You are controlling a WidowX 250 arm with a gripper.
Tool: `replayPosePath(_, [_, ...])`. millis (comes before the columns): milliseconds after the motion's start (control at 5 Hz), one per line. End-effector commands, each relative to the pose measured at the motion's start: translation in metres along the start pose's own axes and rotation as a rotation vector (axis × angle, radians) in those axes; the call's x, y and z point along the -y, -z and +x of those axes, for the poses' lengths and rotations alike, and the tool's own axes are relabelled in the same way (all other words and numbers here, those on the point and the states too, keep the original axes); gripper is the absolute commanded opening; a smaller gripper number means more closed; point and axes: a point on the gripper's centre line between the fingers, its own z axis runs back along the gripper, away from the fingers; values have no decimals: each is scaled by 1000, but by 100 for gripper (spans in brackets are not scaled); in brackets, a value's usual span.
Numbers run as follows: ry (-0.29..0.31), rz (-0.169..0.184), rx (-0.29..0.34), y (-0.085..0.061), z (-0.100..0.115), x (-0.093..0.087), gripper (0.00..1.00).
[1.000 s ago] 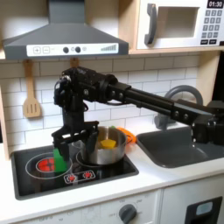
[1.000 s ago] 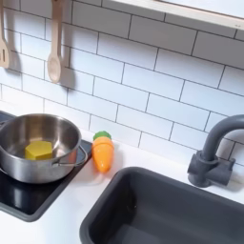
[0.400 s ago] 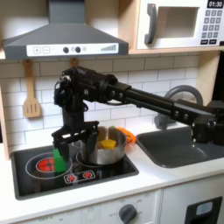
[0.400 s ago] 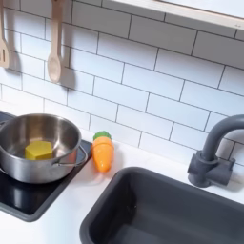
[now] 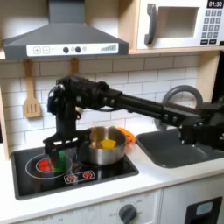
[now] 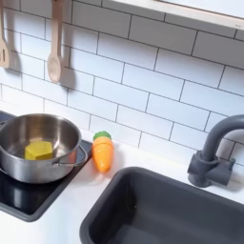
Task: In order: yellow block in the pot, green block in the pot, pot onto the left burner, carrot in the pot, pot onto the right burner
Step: 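Put the green block in the pot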
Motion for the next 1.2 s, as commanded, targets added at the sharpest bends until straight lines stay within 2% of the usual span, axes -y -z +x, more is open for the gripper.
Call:
replayPosePath(0, [62,2,-17,8,4,0,100])
replayPosePath(400, [82,-23,-2,6,20,-3,100])
replayPosePath(600, [72,-44,1,4,28,-6,100])
replayPosePath(1000, [84,-53,3,4,37,-2,100])
